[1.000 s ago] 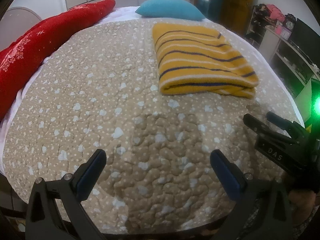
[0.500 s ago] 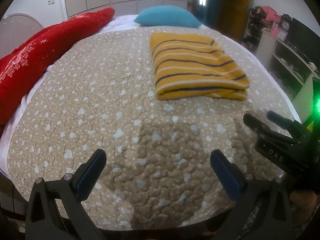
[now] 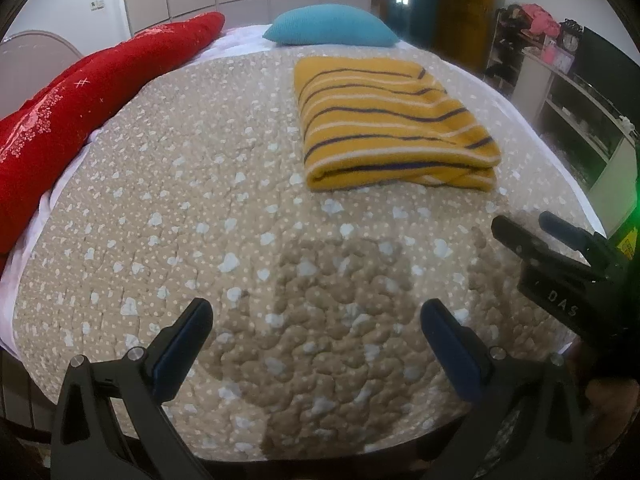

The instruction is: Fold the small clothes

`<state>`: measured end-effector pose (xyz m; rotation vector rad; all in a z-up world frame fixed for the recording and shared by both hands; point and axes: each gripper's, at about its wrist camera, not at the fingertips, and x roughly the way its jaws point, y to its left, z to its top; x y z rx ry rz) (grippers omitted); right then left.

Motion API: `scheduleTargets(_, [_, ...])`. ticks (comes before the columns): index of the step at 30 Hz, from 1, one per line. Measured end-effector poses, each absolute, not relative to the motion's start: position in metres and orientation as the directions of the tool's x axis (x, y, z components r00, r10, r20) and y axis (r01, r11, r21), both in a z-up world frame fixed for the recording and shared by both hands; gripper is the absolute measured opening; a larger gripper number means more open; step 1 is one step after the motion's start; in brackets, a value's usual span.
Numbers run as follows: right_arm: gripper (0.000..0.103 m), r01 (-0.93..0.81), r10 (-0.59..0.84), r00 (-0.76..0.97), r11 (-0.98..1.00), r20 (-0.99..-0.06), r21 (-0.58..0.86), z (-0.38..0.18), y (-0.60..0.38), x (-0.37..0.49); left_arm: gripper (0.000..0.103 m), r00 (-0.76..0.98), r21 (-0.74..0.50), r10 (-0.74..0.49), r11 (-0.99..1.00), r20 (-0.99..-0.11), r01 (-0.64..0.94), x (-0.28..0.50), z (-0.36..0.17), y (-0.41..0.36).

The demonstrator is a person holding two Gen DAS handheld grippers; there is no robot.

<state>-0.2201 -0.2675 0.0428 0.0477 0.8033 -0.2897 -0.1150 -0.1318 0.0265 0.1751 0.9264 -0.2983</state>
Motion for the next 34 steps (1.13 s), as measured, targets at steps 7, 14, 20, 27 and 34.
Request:
scheduleTargets(7, [0.078,0.270,-0.237,0.655,0.960,-0.717,-0.071,0.040,-0.268,-0.216,0.103,0.539,0.018,-0.176,0.942,-0.824,0.335,-0.110,0.018,-0.133])
scheduleTargets(14, [0.079,0.263,-0.237,0.652,0.962,-0.720,-0.078,0.037,-0.267,-0.212,0.103,0.516,0.001,-0.181,0.943,-0.837,0.333,-0.105,0.013,-0.132])
scheduleTargets(20, [0.079,0.263,-0.241,0.662,0.961,-0.710,-0.081,0.038,-0.267,-0.210,0.103,0.497,-0.019,-0.188,0.945,-0.847,0.326,-0.098,0.008,-0.128])
scheduleTargets(27, [0.079,0.244,-0.245,0.667,0.964,-0.704,-0.104,0.040,-0.259,-0.206,0.103,0.479,-0.046,-0.203,0.947,-0.854,0.319,-0.092,0.003,-0.124])
scheduleTargets(34, [0.079,0.221,-0.238,0.657,0.968,-0.716,-0.120,0.038,-0.253,-0.203,0.103,0.477,-0.061,-0.209,0.950,-0.853,0.308,-0.090,0.002,-0.119])
